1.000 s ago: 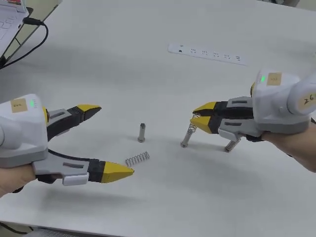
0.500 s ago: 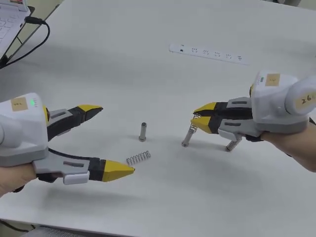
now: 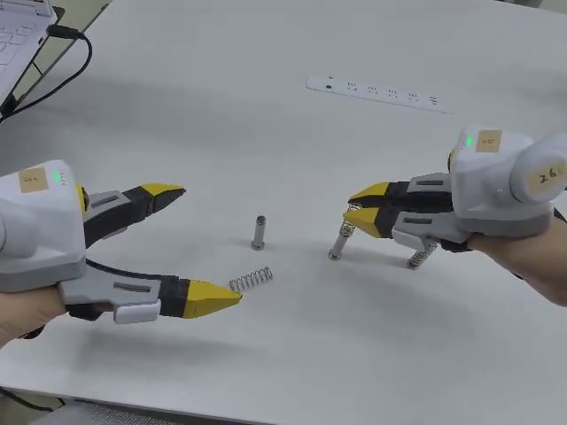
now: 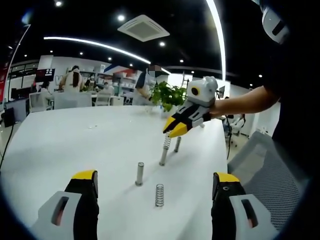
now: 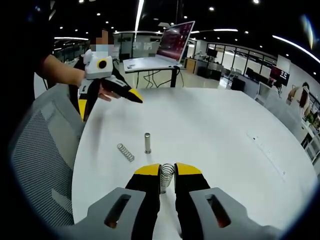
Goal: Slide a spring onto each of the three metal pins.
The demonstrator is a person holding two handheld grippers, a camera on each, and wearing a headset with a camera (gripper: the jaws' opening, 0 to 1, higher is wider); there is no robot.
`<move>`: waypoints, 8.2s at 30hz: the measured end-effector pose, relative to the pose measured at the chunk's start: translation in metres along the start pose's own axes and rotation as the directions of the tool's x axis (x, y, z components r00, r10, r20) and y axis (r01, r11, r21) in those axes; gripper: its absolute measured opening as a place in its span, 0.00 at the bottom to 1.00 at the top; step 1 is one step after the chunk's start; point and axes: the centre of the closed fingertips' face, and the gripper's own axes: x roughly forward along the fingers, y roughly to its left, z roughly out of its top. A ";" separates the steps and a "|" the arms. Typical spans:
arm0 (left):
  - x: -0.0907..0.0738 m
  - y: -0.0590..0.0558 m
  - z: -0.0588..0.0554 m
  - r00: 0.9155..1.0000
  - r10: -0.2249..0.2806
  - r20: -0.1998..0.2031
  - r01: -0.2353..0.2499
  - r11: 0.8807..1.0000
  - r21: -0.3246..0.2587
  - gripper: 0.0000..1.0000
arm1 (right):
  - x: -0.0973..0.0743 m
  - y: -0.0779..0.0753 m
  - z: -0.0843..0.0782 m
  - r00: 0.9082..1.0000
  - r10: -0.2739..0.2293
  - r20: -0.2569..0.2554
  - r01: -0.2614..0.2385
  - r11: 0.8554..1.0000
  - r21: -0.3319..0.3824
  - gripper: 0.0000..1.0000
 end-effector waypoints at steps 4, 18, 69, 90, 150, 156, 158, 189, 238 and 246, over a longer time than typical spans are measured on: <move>0.000 -0.001 -0.002 1.000 -0.002 -0.002 0.002 1.000 -0.002 0.92 | 0.001 0.000 -0.002 1.000 0.000 -0.002 0.000 1.000 0.011 0.08; 0.000 -0.001 -0.003 1.000 0.000 -0.003 0.000 1.000 -0.006 0.90 | 0.008 0.003 -0.017 0.999 0.002 -0.034 -0.002 1.000 0.014 0.08; -0.001 0.000 -0.003 1.000 -0.001 -0.013 0.001 1.000 0.000 0.89 | 0.029 0.006 -0.043 0.991 0.018 -0.134 -0.016 1.000 0.011 0.09; 0.004 -0.003 0.003 1.000 -0.004 -0.018 0.004 1.000 0.005 0.90 | 0.017 -0.001 -0.039 0.996 -0.019 -0.086 0.026 0.996 0.082 0.27; -0.003 -0.006 0.005 1.000 -0.021 -0.007 0.021 1.000 0.014 0.89 | -0.018 0.064 -0.020 0.999 0.031 0.029 -0.034 0.993 0.117 0.40; -0.004 -0.007 0.006 1.000 -0.021 -0.005 0.021 1.000 0.014 0.90 | -0.001 0.068 -0.011 0.997 0.081 -0.008 -0.081 0.997 0.017 0.37; -0.005 -0.007 0.007 1.000 -0.020 0.001 0.020 1.000 0.020 0.90 | 0.004 0.071 -0.008 0.995 0.098 -0.013 -0.098 0.995 -0.004 0.37; -0.014 -0.010 -0.001 1.000 -0.017 -0.016 0.017 1.000 0.025 0.86 | 0.074 0.100 -0.012 0.933 0.270 -0.238 -0.334 0.896 -0.293 0.24; -0.019 -0.010 -0.004 1.000 -0.013 -0.027 0.013 1.000 0.004 0.83 | 0.099 0.100 -0.036 0.890 0.294 -0.349 -0.397 0.877 -0.272 0.09; -0.015 -0.015 -0.002 0.999 -0.023 -0.030 0.023 1.000 0.002 0.80 | 0.083 0.094 -0.028 0.909 0.277 -0.312 -0.359 0.901 -0.244 0.08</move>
